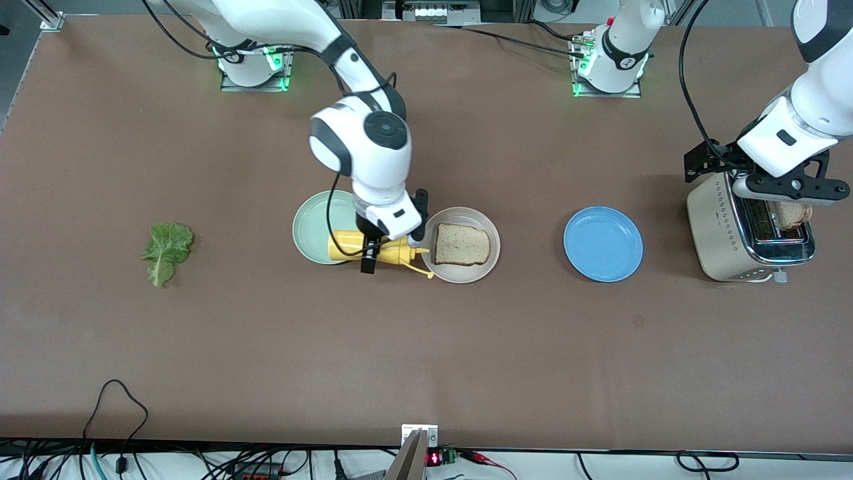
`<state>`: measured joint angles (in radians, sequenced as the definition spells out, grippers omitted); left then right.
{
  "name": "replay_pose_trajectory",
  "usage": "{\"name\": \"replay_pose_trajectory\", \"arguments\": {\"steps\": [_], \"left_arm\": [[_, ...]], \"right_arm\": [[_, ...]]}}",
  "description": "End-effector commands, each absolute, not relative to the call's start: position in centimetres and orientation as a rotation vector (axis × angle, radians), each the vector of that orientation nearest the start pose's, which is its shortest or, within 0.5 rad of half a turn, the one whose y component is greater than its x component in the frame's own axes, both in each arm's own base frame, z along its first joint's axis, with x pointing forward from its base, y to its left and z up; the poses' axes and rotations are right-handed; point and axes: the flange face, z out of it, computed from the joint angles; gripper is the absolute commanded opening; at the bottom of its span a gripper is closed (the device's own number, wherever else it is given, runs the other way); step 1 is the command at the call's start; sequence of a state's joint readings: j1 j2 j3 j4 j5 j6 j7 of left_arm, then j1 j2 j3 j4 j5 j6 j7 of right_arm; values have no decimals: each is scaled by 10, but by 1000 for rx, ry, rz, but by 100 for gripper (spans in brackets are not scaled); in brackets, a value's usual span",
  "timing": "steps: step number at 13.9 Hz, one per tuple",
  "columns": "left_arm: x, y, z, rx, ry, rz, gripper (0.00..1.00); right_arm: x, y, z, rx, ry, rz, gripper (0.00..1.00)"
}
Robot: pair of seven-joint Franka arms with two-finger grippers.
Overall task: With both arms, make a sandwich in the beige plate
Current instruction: 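Carry the yellow bottle over the bread and squeeze sauce onto it, then return the yellow bottle beside the lettuce and release it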
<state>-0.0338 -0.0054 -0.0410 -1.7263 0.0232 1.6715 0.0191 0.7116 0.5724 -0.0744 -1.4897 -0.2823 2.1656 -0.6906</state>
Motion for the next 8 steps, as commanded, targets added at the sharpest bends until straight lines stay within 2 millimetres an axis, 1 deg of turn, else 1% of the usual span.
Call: {"name": "replay_pose_trajectory", "arguments": {"steps": [1, 2, 4, 5, 6, 7, 8], "left_arm": [[552, -36, 566, -3124, 172, 81, 100], [552, -36, 566, -3124, 172, 81, 100], [552, -36, 566, -3124, 172, 81, 100], [552, -36, 566, -3124, 172, 81, 100], [551, -37, 566, -3124, 175, 81, 100], [552, -36, 566, -3124, 172, 81, 100], [552, -36, 566, -3124, 170, 81, 100]], "right_arm": [[589, 379, 404, -2393, -2267, -170, 42], [597, 357, 419, -2336, -2237, -192, 42], [607, 312, 440, -2249, -2165, -234, 42], [612, 291, 447, -2210, -2126, -262, 42], [615, 265, 454, -2168, -2068, -301, 42], [616, 246, 454, -2117, -2021, -344, 42], [617, 223, 454, -2074, -1971, -397, 43]]}}
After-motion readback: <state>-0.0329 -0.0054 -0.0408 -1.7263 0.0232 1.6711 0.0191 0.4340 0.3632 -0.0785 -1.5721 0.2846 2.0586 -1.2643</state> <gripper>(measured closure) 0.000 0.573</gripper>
